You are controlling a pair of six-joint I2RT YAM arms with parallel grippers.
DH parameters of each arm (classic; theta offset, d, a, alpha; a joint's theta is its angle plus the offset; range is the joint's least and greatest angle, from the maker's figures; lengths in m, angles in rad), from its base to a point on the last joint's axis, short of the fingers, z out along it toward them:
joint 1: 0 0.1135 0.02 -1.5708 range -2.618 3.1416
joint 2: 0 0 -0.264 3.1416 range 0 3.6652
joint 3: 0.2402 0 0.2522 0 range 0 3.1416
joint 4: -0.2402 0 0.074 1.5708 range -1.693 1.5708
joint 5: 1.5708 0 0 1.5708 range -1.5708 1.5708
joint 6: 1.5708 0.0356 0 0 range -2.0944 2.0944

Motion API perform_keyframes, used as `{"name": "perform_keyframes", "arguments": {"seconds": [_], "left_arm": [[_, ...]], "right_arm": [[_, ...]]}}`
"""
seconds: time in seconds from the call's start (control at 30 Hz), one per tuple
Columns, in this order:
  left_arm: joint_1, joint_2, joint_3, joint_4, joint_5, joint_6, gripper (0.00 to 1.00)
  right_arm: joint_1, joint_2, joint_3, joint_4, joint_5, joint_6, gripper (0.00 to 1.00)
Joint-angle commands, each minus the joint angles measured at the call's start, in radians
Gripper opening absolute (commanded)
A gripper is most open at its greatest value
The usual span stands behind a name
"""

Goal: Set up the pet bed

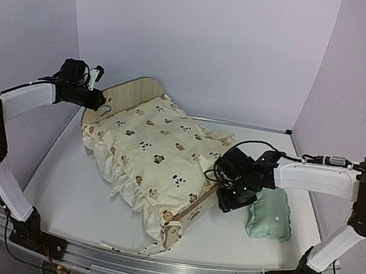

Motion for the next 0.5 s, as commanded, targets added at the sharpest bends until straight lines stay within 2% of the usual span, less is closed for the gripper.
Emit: {"name": "perform_keyframes", "arguments": {"seconds": [0.0, 0.23, 0.47], "left_arm": [[-0.032, -0.088, -0.049, -0.087, -0.015, -0.21, 0.35], [-0.051, -0.161, -0.153, -0.127, -0.049, -0.37, 0.38], [-0.196, -0.24, -0.247, -0.146, -0.092, -0.531, 0.4]], "right_arm": [[-0.06, 0.074, 0.106, 0.164, -0.025, -0.035, 0.53], [-0.178, 0.165, 0.188, 0.208, -0.1, -0.062, 0.54], [-0.27, 0.212, 0.279, 0.205, -0.146, -0.086, 0.55]]}}
